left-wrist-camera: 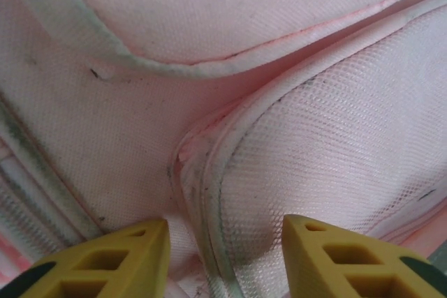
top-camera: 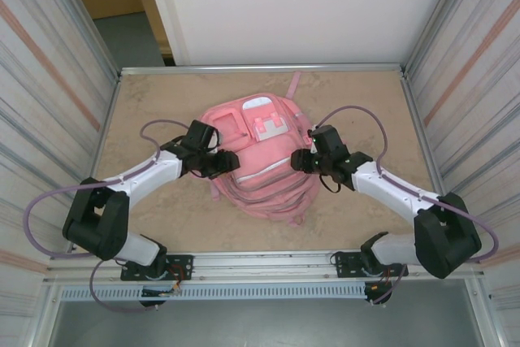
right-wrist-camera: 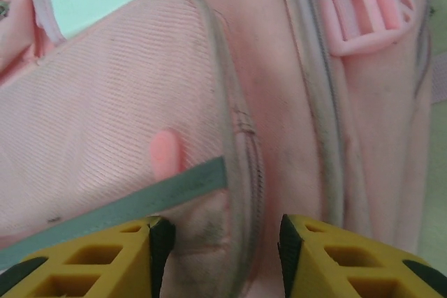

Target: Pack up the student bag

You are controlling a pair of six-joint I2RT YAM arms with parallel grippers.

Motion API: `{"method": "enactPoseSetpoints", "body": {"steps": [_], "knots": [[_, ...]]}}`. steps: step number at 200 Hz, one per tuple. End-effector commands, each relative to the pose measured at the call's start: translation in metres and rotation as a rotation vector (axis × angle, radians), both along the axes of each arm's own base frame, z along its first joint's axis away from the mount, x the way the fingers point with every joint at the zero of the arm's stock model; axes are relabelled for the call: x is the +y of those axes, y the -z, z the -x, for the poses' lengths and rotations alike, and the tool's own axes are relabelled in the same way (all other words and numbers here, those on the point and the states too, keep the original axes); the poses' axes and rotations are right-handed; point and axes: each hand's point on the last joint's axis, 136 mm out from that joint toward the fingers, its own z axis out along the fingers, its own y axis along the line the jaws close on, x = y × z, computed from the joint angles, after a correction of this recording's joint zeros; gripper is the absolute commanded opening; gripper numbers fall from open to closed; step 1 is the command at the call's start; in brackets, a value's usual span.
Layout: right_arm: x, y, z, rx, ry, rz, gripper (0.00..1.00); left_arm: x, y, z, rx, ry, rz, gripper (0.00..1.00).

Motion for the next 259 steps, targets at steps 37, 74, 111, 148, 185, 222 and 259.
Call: {"method": "enactPoseSetpoints", "body": {"steps": [37, 74, 111, 148, 185, 222, 259], "knots": [[0.014, -0.003, -0.037, -0.048, -0.043, -0.046, 0.19, -0.019, -0.014, -0.015, -0.015, 0.014, 0.143, 0.36], [0.024, -0.011, -0.062, -0.093, -0.095, -0.051, 0.09, -0.015, -0.007, -0.007, -0.006, 0.006, 0.141, 0.31], [0.022, -0.006, -0.096, -0.113, -0.104, -0.013, 0.06, -0.016, -0.020, -0.009, -0.012, 0.030, 0.155, 0.17], [0.013, -0.015, -0.129, -0.191, -0.063, -0.004, 0.19, -0.019, -0.031, -0.004, -0.007, -0.044, 0.232, 0.00], [-0.022, -0.048, -0.121, -0.198, 0.081, 0.036, 0.41, -0.026, -0.050, 0.008, -0.020, -0.129, 0.240, 0.00], [-0.062, -0.048, -0.062, -0.005, 0.412, 0.019, 0.46, -0.034, -0.063, 0.008, -0.046, -0.244, 0.301, 0.00], [-0.009, -0.046, 0.026, 0.171, 0.432, -0.111, 0.46, -0.064, -0.083, 0.000, -0.041, -0.234, 0.359, 0.00]]}}
